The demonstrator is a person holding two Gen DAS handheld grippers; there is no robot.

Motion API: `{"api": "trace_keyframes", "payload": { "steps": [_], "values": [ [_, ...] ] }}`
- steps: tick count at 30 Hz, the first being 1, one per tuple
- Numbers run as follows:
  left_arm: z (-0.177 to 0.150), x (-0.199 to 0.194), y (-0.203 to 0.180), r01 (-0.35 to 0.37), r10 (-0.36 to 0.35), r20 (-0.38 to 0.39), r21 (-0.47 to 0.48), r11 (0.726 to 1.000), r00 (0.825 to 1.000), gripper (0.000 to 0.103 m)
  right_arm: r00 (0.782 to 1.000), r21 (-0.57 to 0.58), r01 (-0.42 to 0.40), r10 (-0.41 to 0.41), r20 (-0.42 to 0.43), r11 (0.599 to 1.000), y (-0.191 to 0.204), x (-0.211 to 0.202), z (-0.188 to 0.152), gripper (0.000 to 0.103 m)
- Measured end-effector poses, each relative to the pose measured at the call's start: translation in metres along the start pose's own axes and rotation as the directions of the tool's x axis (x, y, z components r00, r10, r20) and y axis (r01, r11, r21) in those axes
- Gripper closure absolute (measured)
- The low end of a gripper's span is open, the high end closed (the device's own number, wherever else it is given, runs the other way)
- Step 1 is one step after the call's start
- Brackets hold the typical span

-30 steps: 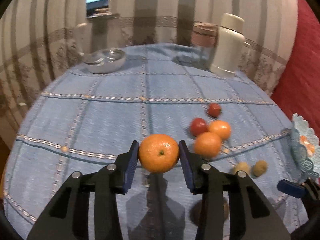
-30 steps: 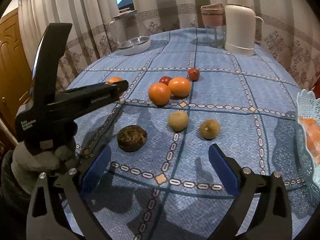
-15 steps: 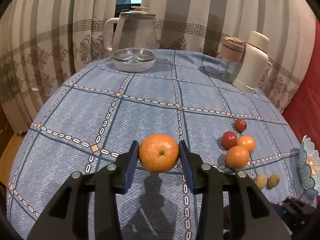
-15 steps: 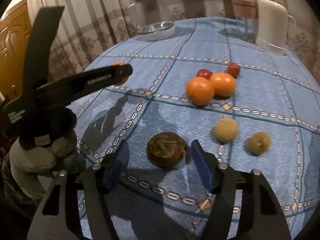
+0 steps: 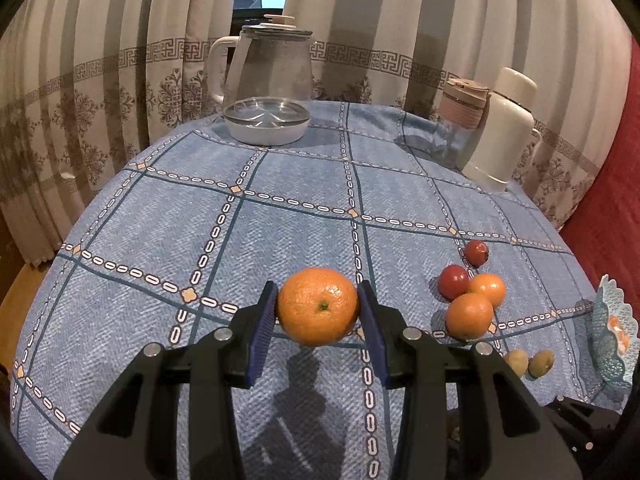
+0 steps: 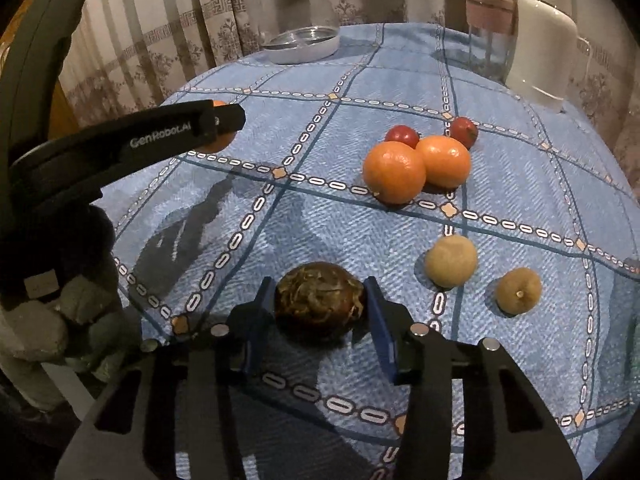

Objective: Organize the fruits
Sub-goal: 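Carry the mangosteen into the white basket and open the right gripper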

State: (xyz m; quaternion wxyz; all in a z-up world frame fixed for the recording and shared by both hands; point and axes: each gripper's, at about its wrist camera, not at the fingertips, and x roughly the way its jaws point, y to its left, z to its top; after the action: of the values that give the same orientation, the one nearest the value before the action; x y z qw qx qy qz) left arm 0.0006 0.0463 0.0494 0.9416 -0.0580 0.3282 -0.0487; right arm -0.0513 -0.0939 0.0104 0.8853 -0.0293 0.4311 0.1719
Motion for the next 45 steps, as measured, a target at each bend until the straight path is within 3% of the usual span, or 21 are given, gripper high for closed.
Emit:
{"api": "trace_keyframes", "payload": {
  "steps": [17, 34, 45],
  "values": [
    [-0.001, 0.002, -0.001, 0.005, -0.005, -0.002, 0.008, 1.000, 1.000, 0.062, 0.996, 0.061, 0.013, -0.018, 0.087, 0.998, -0.017, -0.038, -0.011, 0.057],
    [-0.009, 0.002, -0.009, -0.005, 0.005, -0.002, 0.033, 0.999, 1.000, 0.062, 0.973, 0.230, 0.108, -0.151, 0.176, 0.967, -0.083, -0.092, -0.031, 0.057],
    [-0.013, -0.001, -0.018, -0.010, 0.011, -0.007, 0.055, 0.998, 1.000, 0.062, 0.943, 0.317, 0.181, -0.256, 0.213, 0.931, -0.123, -0.124, -0.044, 0.057]
  ]
}}
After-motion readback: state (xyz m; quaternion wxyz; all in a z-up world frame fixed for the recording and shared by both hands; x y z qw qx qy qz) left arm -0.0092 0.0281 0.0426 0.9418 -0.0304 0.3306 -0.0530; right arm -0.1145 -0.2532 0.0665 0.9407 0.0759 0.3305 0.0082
